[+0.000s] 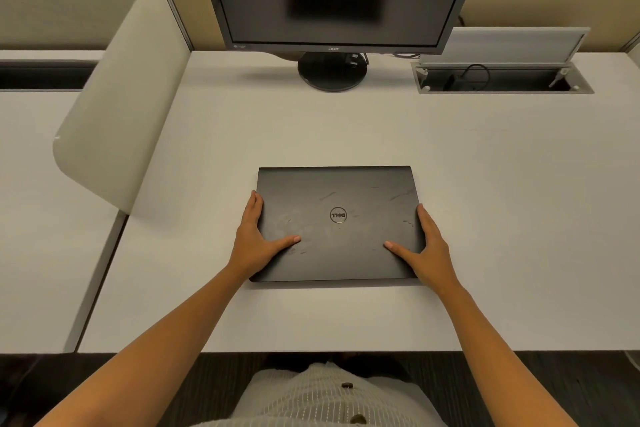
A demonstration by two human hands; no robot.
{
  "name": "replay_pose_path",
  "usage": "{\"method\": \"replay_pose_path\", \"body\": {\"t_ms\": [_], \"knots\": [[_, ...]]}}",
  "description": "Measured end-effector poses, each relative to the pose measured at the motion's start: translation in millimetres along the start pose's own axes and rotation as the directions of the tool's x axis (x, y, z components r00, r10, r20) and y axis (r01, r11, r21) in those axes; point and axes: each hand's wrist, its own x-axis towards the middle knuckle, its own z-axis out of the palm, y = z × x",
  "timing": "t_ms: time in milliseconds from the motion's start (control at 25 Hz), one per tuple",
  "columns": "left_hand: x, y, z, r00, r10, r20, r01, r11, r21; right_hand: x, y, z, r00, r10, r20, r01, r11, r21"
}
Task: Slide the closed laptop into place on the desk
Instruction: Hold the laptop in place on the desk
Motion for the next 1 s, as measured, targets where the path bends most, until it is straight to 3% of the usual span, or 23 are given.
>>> {"method": "replay_pose_path", "body": {"t_ms": [1000], "knots": [[-4.7, -8.6, 1.8, 1.000, 0.001, -0.017, -0.001, 1.000, -0.027, -5.8, 4.5, 1.2, 1.000, -0.004, 0.022, 0.004, 0.999, -0.039]]}}
